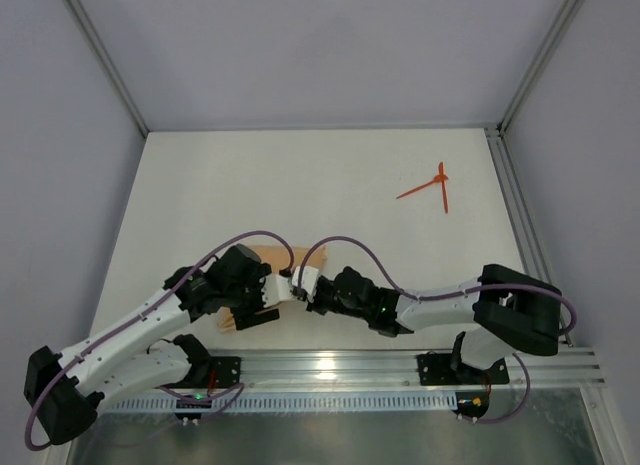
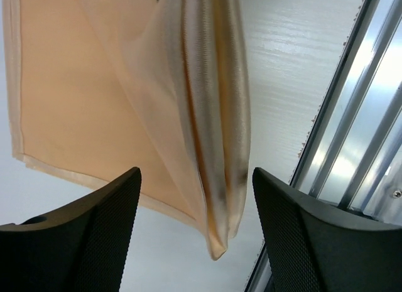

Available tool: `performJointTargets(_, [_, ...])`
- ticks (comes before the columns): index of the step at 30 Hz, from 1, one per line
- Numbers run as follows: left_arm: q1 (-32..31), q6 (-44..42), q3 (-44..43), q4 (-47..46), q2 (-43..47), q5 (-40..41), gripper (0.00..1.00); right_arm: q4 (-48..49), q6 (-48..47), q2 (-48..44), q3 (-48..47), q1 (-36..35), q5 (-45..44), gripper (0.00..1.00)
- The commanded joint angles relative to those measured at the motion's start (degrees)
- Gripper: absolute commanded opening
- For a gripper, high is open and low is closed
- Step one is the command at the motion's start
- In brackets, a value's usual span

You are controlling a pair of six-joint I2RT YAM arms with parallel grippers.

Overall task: Fold the napkin into a case and place the utensils inside
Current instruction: Turn over the upper triangle folded napkin at the center of the board.

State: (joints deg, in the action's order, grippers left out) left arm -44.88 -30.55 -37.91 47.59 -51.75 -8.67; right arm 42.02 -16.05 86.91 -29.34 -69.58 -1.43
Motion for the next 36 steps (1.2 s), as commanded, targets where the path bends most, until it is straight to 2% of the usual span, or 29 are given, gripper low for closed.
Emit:
performJointTargets(1, [-0.1,1.5,-3.5,3.2,1.6,-2.8,0.75,-12.0,6.3,-2.6,-5.5,2.2,6.6,0.03])
performJointTargets(6, [-0.1,3.1,-5.4,3.8,2.8,-3.6,0.8,-21.4,11.3,-3.1,-11.7,6.4,11.0,0.03])
performJointTargets(11, [-0.1,5.7,-7.5,2.9,3.1,-4.2,0.82,-24.2,15.3,-2.8,-14.1,8.8,14.0,0.03])
performJointTargets(18, [-0.1,9.2,-7.1,-4.4,2.7,4.0,0.83,-24.0,24.1,-2.1,-16.0,12.9,19.6,0.03])
performJointTargets(22, [-0.1,9.8,-7.4,-7.8,2.7,9.9,0.84,-25.5,24.4,-1.9,-17.1,13.9,20.5,0.03])
performJointTargets(28, [-0.1,9.3,-6.7,-7.4,1.5,-0.5,0.86,-31.0,24.8,-1.5,-20.7,14.7,20.4,0.03])
performJointTargets(29, [-0.1,9.2,-6.8,-7.3,1.4,-1.3,0.95,-32.4,24.8,-0.9,-21.9,14.7,20.2,0.03])
performJointTargets(30, [-0.1,9.1,-7.0,-7.5,1.3,-1.9,0.99,-32.8,24.8,-0.6,-22.3,14.7,20.2,0.03])
performJointTargets(36, [-0.2,10.2,-8.9,-7.5,0.5,-9.5,0.99,-32.0,26.6,0.6,-22.6,15.1,20.2,0.03])
